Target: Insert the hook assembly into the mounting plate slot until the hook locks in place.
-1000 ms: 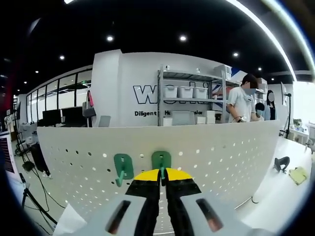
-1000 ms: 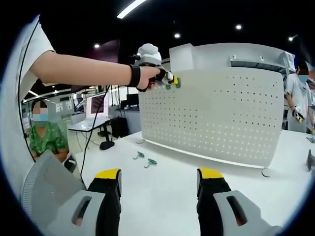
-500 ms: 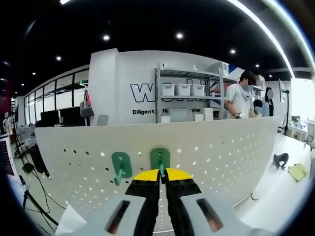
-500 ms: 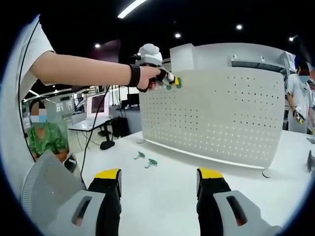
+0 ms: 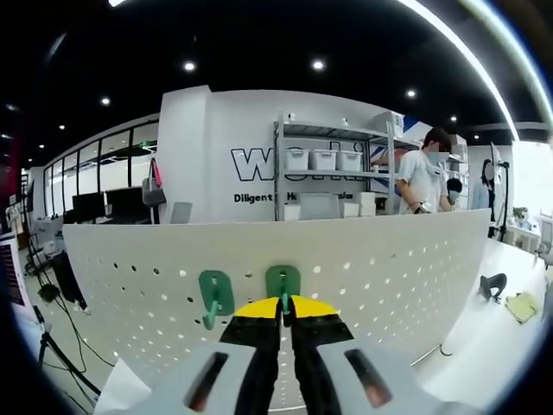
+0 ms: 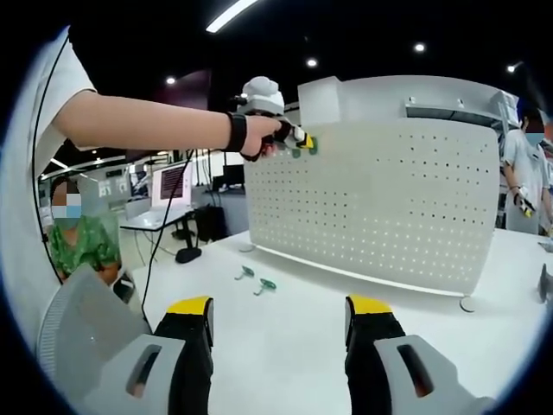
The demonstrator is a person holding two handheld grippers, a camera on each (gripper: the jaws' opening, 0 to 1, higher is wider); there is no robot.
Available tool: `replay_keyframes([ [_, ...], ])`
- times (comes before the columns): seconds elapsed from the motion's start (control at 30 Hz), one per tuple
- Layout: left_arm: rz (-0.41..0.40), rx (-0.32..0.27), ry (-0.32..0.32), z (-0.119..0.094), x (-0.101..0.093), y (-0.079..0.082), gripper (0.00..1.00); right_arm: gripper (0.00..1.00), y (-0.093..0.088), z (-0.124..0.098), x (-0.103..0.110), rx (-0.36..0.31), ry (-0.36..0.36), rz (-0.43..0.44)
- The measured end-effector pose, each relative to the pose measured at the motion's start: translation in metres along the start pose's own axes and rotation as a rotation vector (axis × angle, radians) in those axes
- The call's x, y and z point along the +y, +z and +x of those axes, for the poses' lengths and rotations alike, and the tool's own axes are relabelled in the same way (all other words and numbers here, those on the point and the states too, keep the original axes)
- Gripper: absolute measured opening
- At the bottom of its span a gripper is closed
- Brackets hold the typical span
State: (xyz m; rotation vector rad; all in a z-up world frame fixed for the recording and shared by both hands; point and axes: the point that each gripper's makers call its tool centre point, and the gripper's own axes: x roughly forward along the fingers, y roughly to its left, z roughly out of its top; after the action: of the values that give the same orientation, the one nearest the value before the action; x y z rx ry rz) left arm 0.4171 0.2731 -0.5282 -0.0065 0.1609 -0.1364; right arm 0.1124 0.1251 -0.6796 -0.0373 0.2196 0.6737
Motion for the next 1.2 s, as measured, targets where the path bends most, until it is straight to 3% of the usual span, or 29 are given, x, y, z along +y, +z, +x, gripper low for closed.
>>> replay_keyframes([
  [1.2,-0.028,0.010,0.022,0.0070,-0.0028,0.0049,0.08,0.61,-0.0022,-0.0015,-0.0030,0.008,-0.005,0.003],
])
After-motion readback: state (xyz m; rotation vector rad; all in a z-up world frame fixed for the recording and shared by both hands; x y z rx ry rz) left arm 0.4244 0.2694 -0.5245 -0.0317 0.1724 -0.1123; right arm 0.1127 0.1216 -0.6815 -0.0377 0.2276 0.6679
